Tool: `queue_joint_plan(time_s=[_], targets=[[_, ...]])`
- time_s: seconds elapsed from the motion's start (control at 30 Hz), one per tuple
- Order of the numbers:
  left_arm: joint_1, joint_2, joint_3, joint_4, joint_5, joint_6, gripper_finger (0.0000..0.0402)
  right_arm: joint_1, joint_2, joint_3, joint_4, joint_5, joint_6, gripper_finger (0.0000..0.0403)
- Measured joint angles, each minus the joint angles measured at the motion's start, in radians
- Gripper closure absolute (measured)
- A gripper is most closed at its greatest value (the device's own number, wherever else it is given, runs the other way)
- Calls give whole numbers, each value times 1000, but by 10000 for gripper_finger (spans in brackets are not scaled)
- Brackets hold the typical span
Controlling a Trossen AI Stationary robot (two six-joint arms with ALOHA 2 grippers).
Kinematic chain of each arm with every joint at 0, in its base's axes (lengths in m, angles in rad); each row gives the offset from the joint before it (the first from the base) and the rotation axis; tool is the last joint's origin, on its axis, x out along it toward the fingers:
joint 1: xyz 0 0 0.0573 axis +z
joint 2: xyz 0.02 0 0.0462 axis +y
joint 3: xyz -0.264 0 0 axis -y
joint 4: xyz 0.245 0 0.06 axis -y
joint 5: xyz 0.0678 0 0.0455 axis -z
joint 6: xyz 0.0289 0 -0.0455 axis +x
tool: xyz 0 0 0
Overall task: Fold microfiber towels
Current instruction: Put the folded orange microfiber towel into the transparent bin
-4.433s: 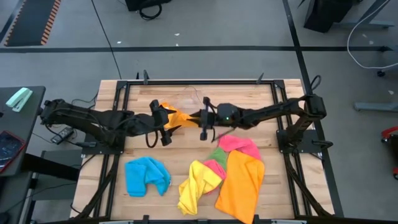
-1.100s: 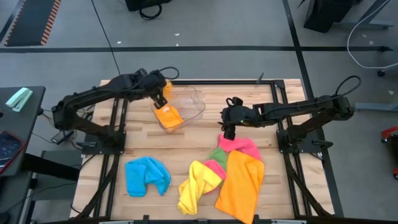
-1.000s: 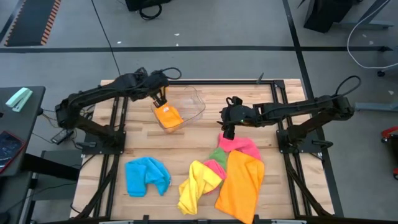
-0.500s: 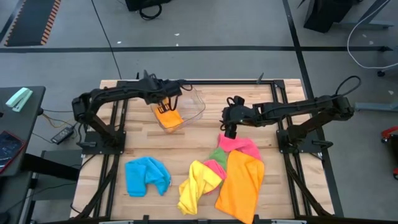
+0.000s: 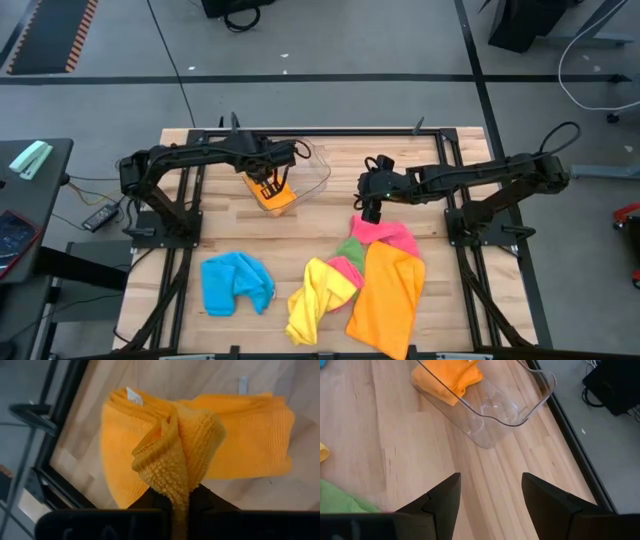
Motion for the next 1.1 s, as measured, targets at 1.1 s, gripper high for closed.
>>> queue_joint_plan(time_s=[1.1], targets=[[-74,12,194,-51,30,-86,365,0,0,0,11,-4,2,185]])
